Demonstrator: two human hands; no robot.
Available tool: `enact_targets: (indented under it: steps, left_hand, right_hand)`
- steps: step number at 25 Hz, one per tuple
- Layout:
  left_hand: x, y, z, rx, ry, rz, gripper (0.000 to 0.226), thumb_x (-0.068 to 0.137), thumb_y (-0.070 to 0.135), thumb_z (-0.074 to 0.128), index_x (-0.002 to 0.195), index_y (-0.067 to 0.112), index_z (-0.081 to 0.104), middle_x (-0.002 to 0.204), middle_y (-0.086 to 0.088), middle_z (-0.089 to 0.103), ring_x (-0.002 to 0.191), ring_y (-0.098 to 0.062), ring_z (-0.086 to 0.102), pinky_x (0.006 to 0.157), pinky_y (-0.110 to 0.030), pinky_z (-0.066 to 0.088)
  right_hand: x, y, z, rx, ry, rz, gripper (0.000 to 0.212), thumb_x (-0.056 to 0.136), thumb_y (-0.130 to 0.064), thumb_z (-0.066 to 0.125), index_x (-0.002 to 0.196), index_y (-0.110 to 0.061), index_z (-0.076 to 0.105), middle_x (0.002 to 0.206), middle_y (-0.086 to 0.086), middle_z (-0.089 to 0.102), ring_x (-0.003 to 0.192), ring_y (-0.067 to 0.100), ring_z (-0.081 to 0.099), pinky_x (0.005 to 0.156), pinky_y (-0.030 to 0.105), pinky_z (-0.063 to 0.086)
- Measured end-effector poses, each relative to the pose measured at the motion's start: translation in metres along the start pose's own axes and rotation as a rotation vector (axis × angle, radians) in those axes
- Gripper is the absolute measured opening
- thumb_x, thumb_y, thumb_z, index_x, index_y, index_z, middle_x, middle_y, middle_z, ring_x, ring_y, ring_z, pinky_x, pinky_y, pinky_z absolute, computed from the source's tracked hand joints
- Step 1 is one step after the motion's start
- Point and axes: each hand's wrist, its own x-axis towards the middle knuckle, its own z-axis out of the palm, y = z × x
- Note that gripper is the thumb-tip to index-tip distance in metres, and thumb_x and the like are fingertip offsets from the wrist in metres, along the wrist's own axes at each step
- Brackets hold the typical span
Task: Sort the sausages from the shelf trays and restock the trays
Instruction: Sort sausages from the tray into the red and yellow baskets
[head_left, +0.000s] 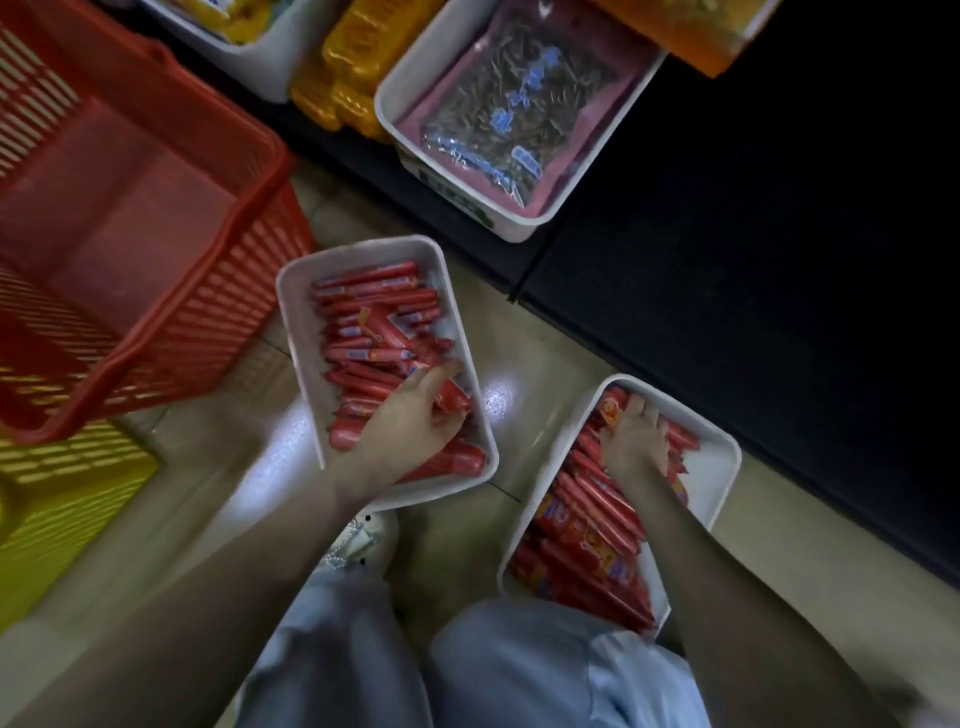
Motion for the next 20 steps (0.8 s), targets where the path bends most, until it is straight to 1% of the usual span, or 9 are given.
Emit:
enact_targets:
  steps: [3,5,8,10,12,13,16,18,20]
  left_hand:
    - [0.002,0.003,-0.01,-0.056,0.02,0.0,0.049,0.088,0.022,0.062,0.135,0.024,0.048,0.132,0.0,0.054,0.118,-0.017,0.053,0.099,-0.025,0.039]
    - [0.002,0.012,-0.019,-0.13,0.015,0.006,0.049,0.086,0.019,0.064,0.133,0.023,0.05,0.126,0.002,0.059,0.114,-0.015,0.056,0.1,-0.031,0.043]
    - [0.002,0.038,-0.037,-0.203,-0.04,0.012,0.048,0.087,0.016,0.064,0.132,0.022,0.052,0.123,0.003,0.061,0.112,-0.012,0.058,0.1,-0.035,0.045]
    - [-0.002,0.064,-0.055,-0.258,-0.087,0.026,0.041,0.088,0.013,0.064,0.126,0.026,0.054,0.119,0.006,0.061,0.111,-0.011,0.058,0.101,-0.03,0.045]
    - [-0.008,0.089,-0.076,-0.28,-0.106,0.074,0.039,0.089,0.01,0.064,0.121,0.03,0.055,0.113,0.011,0.06,0.109,-0.009,0.059,0.1,-0.027,0.045]
    - [-0.011,0.1,-0.087,-0.277,-0.104,0.095,0.04,0.088,0.008,0.064,0.121,0.029,0.056,0.111,0.011,0.06,0.107,-0.007,0.059,0.099,-0.025,0.045]
    - [-0.03,0.137,-0.124,-0.335,-0.127,0.146,0.046,0.086,-0.001,0.064,0.124,0.022,0.053,0.111,0.004,0.061,0.1,-0.002,0.059,0.092,-0.02,0.046]
    - [-0.051,0.16,-0.147,-0.359,-0.166,0.154,0.051,0.083,0.0,0.068,0.129,0.015,0.05,0.112,0.003,0.061,0.099,-0.001,0.059,0.085,-0.012,0.045]
    - [-0.077,0.174,-0.164,-0.278,-0.131,0.175,0.053,0.08,0.011,0.074,0.128,0.016,0.051,0.114,0.003,0.063,0.102,-0.005,0.06,0.084,-0.012,0.046]
  right_hand:
    - [0.001,0.007,0.002,0.012,0.076,-0.074,0.061,0.093,-0.016,0.052,0.144,0.0,0.022,0.147,0.021,0.029,0.137,0.037,0.025,0.109,0.044,0.031]
    - [-0.01,0.014,-0.007,0.121,0.06,-0.143,0.064,0.092,-0.015,0.054,0.146,-0.003,0.023,0.149,0.019,0.029,0.139,0.034,0.024,0.112,0.042,0.028]
    - [-0.034,0.013,-0.036,0.292,0.076,-0.253,0.06,0.088,-0.021,0.063,0.141,-0.008,0.037,0.137,0.015,0.046,0.129,0.029,0.042,0.108,0.039,0.037]
    - [-0.057,-0.003,-0.067,0.455,0.111,-0.336,0.055,0.085,-0.021,0.069,0.134,-0.011,0.045,0.124,0.009,0.054,0.112,0.019,0.053,0.098,0.022,0.041]
    - [-0.083,-0.026,-0.104,0.626,0.115,-0.39,0.056,0.081,-0.019,0.073,0.131,-0.012,0.049,0.119,0.002,0.055,0.102,0.008,0.053,0.086,0.003,0.036]
    - [-0.096,-0.039,-0.122,0.706,0.112,-0.41,0.056,0.079,-0.018,0.075,0.13,-0.014,0.051,0.118,0.0,0.055,0.101,0.006,0.054,0.085,0.001,0.036]
    - [-0.138,-0.077,-0.177,0.961,0.096,-0.481,0.053,0.075,-0.019,0.078,0.123,-0.016,0.057,0.112,0.001,0.063,0.099,0.011,0.062,0.091,0.022,0.049]
    - [-0.17,-0.101,-0.21,1.125,0.061,-0.544,0.044,0.075,-0.014,0.078,0.116,-0.015,0.06,0.102,0.002,0.068,0.093,0.011,0.066,0.088,0.029,0.052]
    - [-0.206,-0.122,-0.236,1.283,0.023,-0.644,0.035,0.077,-0.008,0.075,0.108,-0.016,0.063,0.097,0.0,0.07,0.092,0.012,0.067,0.086,0.031,0.054]
